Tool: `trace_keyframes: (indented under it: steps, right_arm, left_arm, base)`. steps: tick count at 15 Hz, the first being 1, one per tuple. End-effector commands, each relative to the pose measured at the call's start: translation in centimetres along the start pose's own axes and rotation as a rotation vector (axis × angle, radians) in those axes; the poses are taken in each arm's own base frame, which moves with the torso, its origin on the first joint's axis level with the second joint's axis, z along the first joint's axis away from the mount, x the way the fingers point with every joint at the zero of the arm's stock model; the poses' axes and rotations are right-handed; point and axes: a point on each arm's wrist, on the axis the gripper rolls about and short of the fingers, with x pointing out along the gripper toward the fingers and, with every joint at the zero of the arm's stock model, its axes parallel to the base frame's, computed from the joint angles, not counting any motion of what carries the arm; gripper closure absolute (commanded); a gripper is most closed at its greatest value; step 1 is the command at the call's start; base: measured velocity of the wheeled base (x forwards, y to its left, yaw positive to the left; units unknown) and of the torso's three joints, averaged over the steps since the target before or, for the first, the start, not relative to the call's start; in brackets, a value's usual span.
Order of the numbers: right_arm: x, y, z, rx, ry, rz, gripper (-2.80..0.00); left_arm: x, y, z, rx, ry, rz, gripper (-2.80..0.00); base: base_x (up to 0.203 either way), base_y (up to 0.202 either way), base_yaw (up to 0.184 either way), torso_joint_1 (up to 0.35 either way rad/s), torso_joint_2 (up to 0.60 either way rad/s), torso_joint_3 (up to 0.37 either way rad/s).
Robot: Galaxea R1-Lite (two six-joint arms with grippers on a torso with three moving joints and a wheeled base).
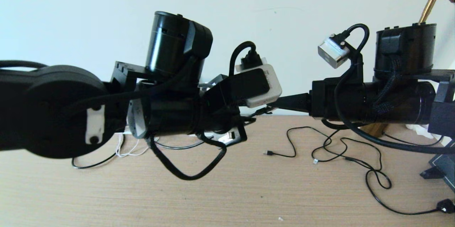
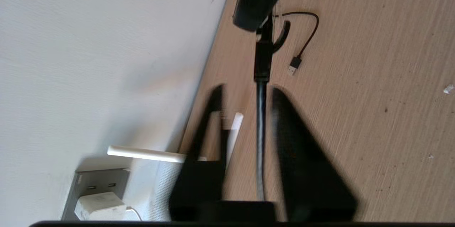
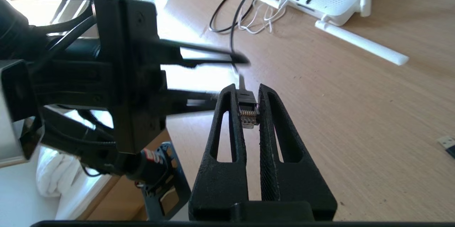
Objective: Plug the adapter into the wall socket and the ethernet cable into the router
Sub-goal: Hand it to the other hand
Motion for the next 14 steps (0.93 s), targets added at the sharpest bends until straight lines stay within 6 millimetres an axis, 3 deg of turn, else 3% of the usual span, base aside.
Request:
trace_keyframes:
  steps: [1,5,9,14]
  right_arm:
    - [0.2,-0.2,0.0,0.007,0.003,0.0,0.0]
    - [0.1,-0.2,0.3,0.12,-0.014,-0.014,0.0]
    - [-0.1,-0.3,0.5,0.353,-0.031,-0.028,0.0]
    - [-1.2,0.3,0.8,0.576,0.004,-0.06,0.0]
  left_arm:
    - [-0.2,0.1,0.1,0.005,-0.006,0.009,-2.8]
    - [-0.6,-0.3,-0.5,0.033,-0.032,0.048,-2.8]
    - [-1.1,-1.5,-1.9,0.085,-0.078,0.111,-2.8]
    - [0.2,-3.4,-3.6,0.276,-0.211,0.248,-2.8]
  base:
    - [0.0,0.0,0.0,0.0,0.0,0.0]
    - [0.0,0.0,0.0,0.0,0.0,0.0]
    - [0.0,0.0,0.0,0.0,0.0,0.0]
    - [0.0,0.0,0.0,0.0,0.0,0.0]
